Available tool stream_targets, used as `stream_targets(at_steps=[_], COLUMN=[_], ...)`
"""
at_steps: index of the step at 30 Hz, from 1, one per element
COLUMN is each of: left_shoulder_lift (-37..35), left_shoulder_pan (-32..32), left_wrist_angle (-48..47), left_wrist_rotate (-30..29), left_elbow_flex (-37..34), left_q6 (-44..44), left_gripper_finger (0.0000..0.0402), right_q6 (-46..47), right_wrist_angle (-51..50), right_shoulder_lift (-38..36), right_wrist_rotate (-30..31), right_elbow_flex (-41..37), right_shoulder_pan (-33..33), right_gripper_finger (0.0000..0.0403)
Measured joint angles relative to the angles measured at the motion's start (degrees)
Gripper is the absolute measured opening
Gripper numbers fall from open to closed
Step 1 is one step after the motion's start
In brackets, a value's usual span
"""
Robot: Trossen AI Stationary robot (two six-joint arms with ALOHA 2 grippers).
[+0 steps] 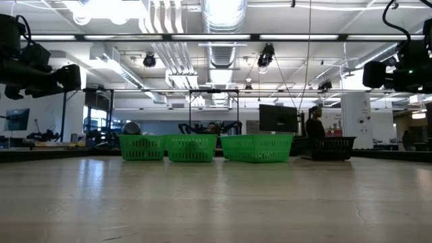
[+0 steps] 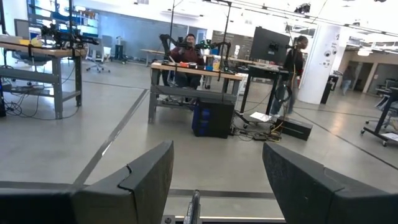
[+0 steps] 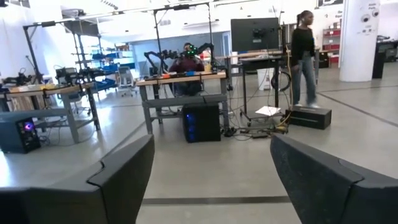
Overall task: Pick & Place Travel size toiletries
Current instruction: Return to Home Position
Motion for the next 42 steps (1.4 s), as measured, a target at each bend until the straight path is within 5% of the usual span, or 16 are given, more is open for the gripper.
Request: stream_targets(at_steps=[42], left_shoulder_lift=[0.01], left_shoulder_pan=[0.00], left_wrist_angle=[-0.02], left_wrist_rotate=[0.00], left_elbow_flex=[0.00], left_q6=[0.00], left_gripper_finger=[0.0252], right_q6=[-0.02], right_wrist_angle=[0.02], right_shoulder_lift=[0.04], right_wrist_rotate=[-0.01], right_elbow_flex=[0.02], right_shoulder_pan=[-0.02], right_gripper_finger=[0.0220])
